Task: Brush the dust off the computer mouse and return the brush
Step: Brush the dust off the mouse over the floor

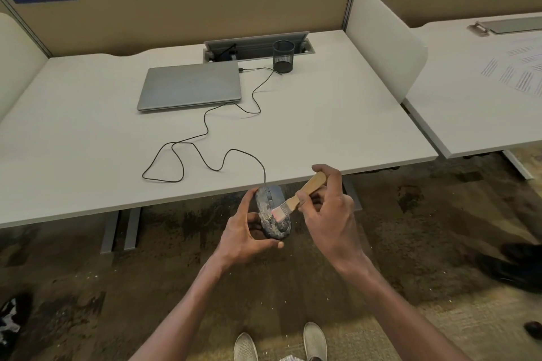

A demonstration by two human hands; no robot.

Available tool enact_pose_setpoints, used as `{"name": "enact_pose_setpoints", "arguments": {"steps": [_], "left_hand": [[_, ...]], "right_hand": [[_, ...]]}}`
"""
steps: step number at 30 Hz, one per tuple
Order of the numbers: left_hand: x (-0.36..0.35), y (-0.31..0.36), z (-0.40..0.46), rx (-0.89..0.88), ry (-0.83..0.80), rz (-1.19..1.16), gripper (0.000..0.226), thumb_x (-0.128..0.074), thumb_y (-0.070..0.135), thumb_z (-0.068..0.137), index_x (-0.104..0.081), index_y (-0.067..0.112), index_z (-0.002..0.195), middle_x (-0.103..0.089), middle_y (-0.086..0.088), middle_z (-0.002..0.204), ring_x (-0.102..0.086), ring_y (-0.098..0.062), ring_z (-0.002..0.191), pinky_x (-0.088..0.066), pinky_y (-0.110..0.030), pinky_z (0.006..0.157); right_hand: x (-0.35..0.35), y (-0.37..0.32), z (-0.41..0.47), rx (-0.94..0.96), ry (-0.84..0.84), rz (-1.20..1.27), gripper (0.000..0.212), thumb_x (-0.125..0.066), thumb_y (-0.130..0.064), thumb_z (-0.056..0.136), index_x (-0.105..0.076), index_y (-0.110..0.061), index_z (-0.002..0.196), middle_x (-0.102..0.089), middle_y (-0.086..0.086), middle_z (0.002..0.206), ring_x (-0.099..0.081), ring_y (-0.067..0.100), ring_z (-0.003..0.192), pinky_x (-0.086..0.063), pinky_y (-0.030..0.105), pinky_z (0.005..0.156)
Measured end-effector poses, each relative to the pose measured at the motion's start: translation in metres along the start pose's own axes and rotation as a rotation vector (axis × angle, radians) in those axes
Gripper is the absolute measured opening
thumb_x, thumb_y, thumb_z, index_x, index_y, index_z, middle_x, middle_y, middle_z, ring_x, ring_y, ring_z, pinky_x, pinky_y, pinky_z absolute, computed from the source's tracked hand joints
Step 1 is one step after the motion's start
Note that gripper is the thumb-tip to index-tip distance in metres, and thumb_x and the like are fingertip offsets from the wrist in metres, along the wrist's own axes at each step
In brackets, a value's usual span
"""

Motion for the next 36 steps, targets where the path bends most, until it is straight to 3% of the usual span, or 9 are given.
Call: {"name": "enact_pose_setpoints", "arguments": {"steps": [7,12,16,21,25,28,36], "left_hand": [[0.003,0.000,0.000,0.000,0.003,0.008,0.127,-0.097,0.033,0.057,-0.013,0.043,0.152,-0.062,0.020,0.107,-0.057,0.029,0.095,-0.042,0.007,0.076],[0.004,0.003,0.000,0.013,0.010,0.008,0.128,-0.098,0.031,0.058,-0.014,0.037,0.154,-0.062,0.016,0.106,-0.055,0.030,0.093,-0.041,0.008,0.076],[0.005,0.007,0.000,0.037,0.003,-0.002,0.132,-0.098,0.029,0.058,-0.012,0.033,0.157,-0.065,0.018,0.105,-0.059,0.026,0.092,-0.047,-0.001,0.084],[0.008,0.011,-0.003,0.056,0.013,-0.021,0.131,-0.098,0.027,0.058,-0.012,0.035,0.157,-0.073,0.001,0.114,-0.070,0.003,0.098,-0.055,-0.015,0.090],[0.009,0.016,-0.003,0.064,0.029,-0.010,0.131,-0.098,0.027,0.058,-0.014,0.031,0.157,-0.074,-0.004,0.114,-0.071,-0.001,0.097,-0.056,-0.014,0.085],[0.010,0.021,-0.002,0.068,0.039,-0.007,0.129,-0.098,0.026,0.059,-0.015,0.025,0.158,-0.073,-0.009,0.116,-0.072,-0.010,0.100,-0.060,-0.029,0.090],[0.016,0.028,-0.002,0.083,0.073,0.027,0.127,-0.097,0.025,0.061,-0.014,0.024,0.158,-0.072,-0.012,0.118,-0.072,-0.014,0.098,-0.060,-0.027,0.088]], "right_hand": [[0.004,0.004,0.001,0.063,0.049,-0.092,0.048,-0.067,-0.009,0.096,-0.041,-0.012,0.136,-0.070,0.001,0.080,-0.063,-0.003,0.064,-0.051,0.006,0.054],[0.003,0.003,0.001,0.050,0.053,-0.041,0.048,-0.068,-0.010,0.096,-0.040,-0.015,0.135,-0.064,-0.014,0.078,-0.066,-0.012,0.074,-0.049,0.003,0.057],[-0.001,0.007,0.001,0.017,0.026,-0.028,0.049,-0.068,-0.011,0.096,-0.039,-0.017,0.136,-0.064,-0.017,0.078,-0.066,-0.014,0.075,-0.051,0.005,0.056],[0.005,0.011,0.006,0.017,0.050,-0.096,0.050,-0.067,-0.009,0.096,-0.039,-0.014,0.137,-0.070,0.004,0.084,-0.062,-0.004,0.065,-0.048,0.003,0.053],[0.007,0.008,0.005,0.025,0.048,-0.042,0.050,-0.068,-0.010,0.096,-0.040,-0.016,0.136,-0.068,-0.007,0.082,-0.067,-0.003,0.070,-0.054,0.009,0.058],[0.006,0.005,0.000,0.033,0.019,-0.001,0.051,-0.068,-0.013,0.096,-0.039,-0.022,0.136,-0.068,-0.011,0.084,-0.071,0.001,0.076,-0.059,0.014,0.062],[0.009,0.008,-0.014,0.098,-0.058,0.019,0.048,-0.065,-0.013,0.096,-0.039,-0.030,0.132,-0.073,-0.001,0.093,-0.073,0.005,0.083,-0.060,0.015,0.066]]}}
Point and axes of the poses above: each hand's wrist, its own z-axis towards the middle knuckle, its own x-axis out of the back of the hand, y = z × x, the point moved 1 cm from there along z, towards the middle knuckle
